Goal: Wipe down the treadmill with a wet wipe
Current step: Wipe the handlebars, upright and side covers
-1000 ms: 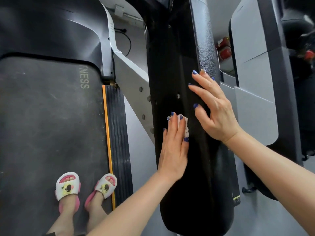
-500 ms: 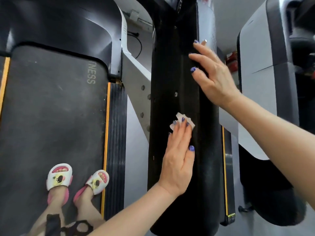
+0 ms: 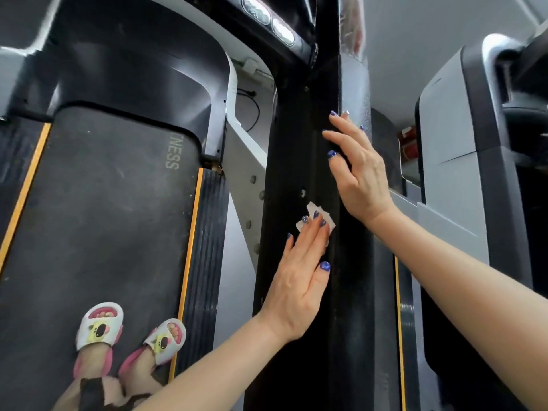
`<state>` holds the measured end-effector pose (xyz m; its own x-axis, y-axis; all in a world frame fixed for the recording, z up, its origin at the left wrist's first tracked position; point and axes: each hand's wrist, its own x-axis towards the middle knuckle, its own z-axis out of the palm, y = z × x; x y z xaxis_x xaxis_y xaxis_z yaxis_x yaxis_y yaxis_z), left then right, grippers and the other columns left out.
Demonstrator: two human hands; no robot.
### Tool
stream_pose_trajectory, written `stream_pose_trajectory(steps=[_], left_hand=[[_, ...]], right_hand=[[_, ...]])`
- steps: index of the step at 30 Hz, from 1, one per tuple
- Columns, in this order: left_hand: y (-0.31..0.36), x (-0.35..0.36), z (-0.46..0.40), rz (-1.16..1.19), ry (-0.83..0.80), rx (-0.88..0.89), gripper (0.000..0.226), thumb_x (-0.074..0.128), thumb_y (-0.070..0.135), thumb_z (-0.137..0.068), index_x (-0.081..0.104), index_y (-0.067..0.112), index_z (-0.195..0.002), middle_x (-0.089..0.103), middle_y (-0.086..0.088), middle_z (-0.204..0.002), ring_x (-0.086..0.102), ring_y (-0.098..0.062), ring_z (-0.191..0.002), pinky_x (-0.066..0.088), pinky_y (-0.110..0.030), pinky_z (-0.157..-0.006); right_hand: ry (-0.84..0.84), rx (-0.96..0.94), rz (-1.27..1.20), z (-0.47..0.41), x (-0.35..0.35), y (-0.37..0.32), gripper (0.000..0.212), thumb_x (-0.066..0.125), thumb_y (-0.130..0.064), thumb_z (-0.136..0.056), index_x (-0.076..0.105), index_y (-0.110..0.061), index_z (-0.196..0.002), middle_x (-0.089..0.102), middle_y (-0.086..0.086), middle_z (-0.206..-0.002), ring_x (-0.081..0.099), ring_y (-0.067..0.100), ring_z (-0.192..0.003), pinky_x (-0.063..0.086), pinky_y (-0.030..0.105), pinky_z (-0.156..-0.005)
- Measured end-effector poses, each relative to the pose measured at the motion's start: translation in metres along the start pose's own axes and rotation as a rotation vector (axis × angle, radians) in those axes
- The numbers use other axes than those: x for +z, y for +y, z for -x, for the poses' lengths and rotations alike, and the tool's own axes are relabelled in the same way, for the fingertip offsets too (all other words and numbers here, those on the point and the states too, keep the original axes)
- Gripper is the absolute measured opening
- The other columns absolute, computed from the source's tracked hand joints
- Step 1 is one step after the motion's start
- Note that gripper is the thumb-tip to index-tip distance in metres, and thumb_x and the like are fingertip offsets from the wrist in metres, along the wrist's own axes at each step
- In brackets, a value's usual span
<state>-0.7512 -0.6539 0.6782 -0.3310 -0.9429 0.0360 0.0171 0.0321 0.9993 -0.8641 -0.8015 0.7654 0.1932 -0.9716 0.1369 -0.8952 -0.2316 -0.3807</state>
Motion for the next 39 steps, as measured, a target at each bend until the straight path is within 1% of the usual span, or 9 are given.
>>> stream_pose_trajectory(steps=[7,11,14,18,22,27,33,36,39], left_hand=[[0.009,-0.017,-0.054,-0.006,0.026,-0.071,0.056,0.026,0.028,-0.105,0.013,0.023,-0.159,0.005,0.018,-0.164,-0.002,0.005,-0.152,-0.003,-0.035,-0.127],[0.0,-0.019,-0.046,0.007,0.001,-0.057,0.054,0.026,0.03,-0.107,0.012,0.026,-0.159,0.007,0.016,-0.167,0.0,0.003,-0.153,-0.001,-0.038,-0.128],[-0.013,-0.023,-0.047,-0.009,-0.026,-0.031,0.053,0.026,0.031,-0.107,0.013,0.026,-0.158,0.007,0.014,-0.168,0.001,0.002,-0.153,-0.001,-0.039,-0.128],[-0.034,-0.031,-0.052,0.041,-0.053,-0.109,0.057,0.02,0.045,-0.103,0.005,0.033,-0.156,0.0,0.021,-0.165,-0.002,0.004,-0.152,-0.002,-0.038,-0.128],[-0.059,-0.039,-0.063,0.098,-0.058,-0.188,0.056,0.02,0.047,-0.104,0.001,0.041,-0.156,-0.003,0.029,-0.163,-0.002,0.005,-0.152,-0.004,-0.035,-0.127],[-0.088,-0.047,-0.086,0.204,-0.038,-0.352,0.063,0.02,0.055,-0.1,0.001,0.039,-0.158,-0.002,0.023,-0.166,-0.004,0.011,-0.149,-0.003,-0.037,-0.127],[-0.087,-0.04,-0.077,0.344,-0.021,-0.417,0.057,0.024,0.062,-0.097,0.001,0.054,-0.148,0.0,0.025,-0.166,-0.001,0.011,-0.149,0.003,-0.044,-0.128],[-0.089,-0.041,-0.082,0.369,-0.021,-0.439,0.054,0.025,0.052,-0.1,0.002,0.052,-0.149,0.0,0.026,-0.165,0.0,0.009,-0.15,0.004,-0.044,-0.128],[-0.091,-0.054,-0.129,0.344,0.011,-0.43,0.055,0.025,0.044,-0.1,0.004,0.042,-0.15,0.002,0.018,-0.167,0.0,0.005,-0.151,0.003,-0.041,-0.128]], right_hand=[[-0.028,-0.03,0.045,-0.001,0.0,0.004,0.042,0.043,-0.012,-0.094,0.064,-0.003,-0.129,0.046,0.01,-0.153,0.032,0.025,-0.15,0.02,0.047,-0.125],[-0.225,-0.148,0.167,-0.015,-0.009,0.009,0.048,0.034,-0.025,-0.097,0.061,-0.007,-0.133,0.039,0.008,-0.158,0.023,0.022,-0.153,0.009,0.038,-0.126],[-0.307,-0.228,0.21,-0.049,-0.013,0.012,0.048,0.035,-0.026,-0.098,0.064,-0.004,-0.128,0.045,0.009,-0.154,0.028,0.019,-0.15,0.011,0.034,-0.126],[-0.261,-0.269,0.309,-0.075,0.001,0.01,0.041,0.04,-0.025,-0.098,0.074,-0.009,-0.114,0.059,0.005,-0.142,0.047,0.017,-0.14,0.019,0.038,-0.124],[-0.147,-0.277,0.257,-0.073,0.005,0.014,0.031,0.048,-0.015,-0.095,0.078,-0.008,-0.1,0.069,0.005,-0.126,0.063,0.019,-0.121,0.029,0.042,-0.12],[-0.117,-0.286,0.26,-0.073,0.006,0.015,0.027,0.052,-0.015,-0.094,0.078,-0.008,-0.099,0.07,0.004,-0.123,0.065,0.016,-0.117,0.031,0.044,-0.119],[-0.099,-0.28,0.25,-0.071,0.007,0.013,0.026,0.053,-0.015,-0.094,0.077,-0.006,-0.099,0.071,0.004,-0.121,0.064,0.014,-0.116,0.033,0.043,-0.119],[-0.097,-0.272,0.235,-0.071,0.006,0.013,0.027,0.053,-0.014,-0.093,0.078,-0.005,-0.098,0.071,0.004,-0.12,0.064,0.013,-0.115,0.033,0.041,-0.119],[-0.096,-0.263,0.231,-0.072,0.005,0.014,0.027,0.053,-0.013,-0.093,0.078,-0.005,-0.097,0.071,0.004,-0.119,0.066,0.016,-0.113,0.034,0.045,-0.118]])
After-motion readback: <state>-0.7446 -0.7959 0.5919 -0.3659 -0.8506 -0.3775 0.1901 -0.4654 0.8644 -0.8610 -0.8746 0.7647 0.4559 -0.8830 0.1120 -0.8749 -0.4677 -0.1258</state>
